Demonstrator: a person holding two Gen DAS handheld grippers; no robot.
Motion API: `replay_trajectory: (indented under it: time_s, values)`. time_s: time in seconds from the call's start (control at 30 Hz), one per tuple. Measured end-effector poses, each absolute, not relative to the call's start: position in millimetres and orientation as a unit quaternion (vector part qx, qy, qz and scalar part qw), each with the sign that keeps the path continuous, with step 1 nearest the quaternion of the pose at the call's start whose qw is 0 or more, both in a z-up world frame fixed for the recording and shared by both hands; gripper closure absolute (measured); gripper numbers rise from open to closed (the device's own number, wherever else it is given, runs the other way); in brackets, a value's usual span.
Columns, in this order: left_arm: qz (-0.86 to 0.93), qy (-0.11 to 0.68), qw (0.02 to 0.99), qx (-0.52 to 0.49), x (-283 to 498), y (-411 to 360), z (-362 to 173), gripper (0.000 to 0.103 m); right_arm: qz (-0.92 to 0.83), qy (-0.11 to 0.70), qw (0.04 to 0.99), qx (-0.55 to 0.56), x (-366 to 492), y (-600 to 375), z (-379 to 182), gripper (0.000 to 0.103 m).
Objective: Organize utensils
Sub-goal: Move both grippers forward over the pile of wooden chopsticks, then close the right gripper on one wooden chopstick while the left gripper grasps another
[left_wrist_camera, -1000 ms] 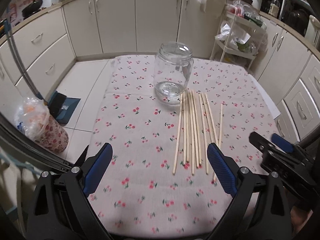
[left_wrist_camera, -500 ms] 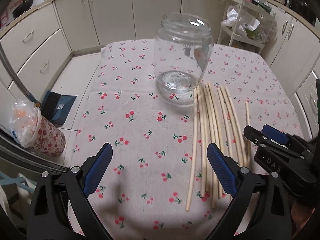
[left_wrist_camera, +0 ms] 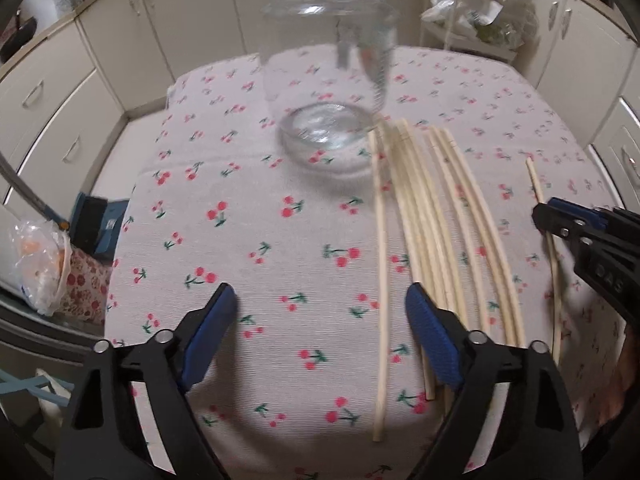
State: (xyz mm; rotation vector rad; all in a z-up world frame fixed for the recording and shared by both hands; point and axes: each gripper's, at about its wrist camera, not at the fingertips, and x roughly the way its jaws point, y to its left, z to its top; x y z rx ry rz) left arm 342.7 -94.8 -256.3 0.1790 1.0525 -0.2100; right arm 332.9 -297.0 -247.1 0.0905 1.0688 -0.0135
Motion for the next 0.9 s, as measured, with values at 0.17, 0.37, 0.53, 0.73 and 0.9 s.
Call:
replay_trajectory:
  time_s: [0.17,0.37,0.53,0.73,0.9]
  values:
    - [-0.123,0.502,0.851,0.087,332.0,-107.9,-252.1,0.039,0.006,0.510,0.859,0.048,333.9,-301.2,-247.6,0.089]
    - [-0.171,0.512,0.837,0.094,308.6,-124.3,-248.7,0.051,0.052,0.510,0.858,0.037,331.1,-297.0,-247.7,0.089]
    - [-0.163,0.522,0.835,0.061,321.4,-113.2,-244.6,0.055,0.054,0.515,0.854,0.046,331.1,-299.5,-247.3,0.090]
    - [-0.143,0.497,0.851,0.085,361.1,-120.3,-243.9,0.054,0.048,0.515,0.853,0.067,334.9,-302.0,-247.4,0.089]
    - [-0.143,0.492,0.853,0.102,389.7,-132.2,-252.5,0.057,0.045,0.506,0.856,0.095,335.8,-307.4,-248.9,0.092]
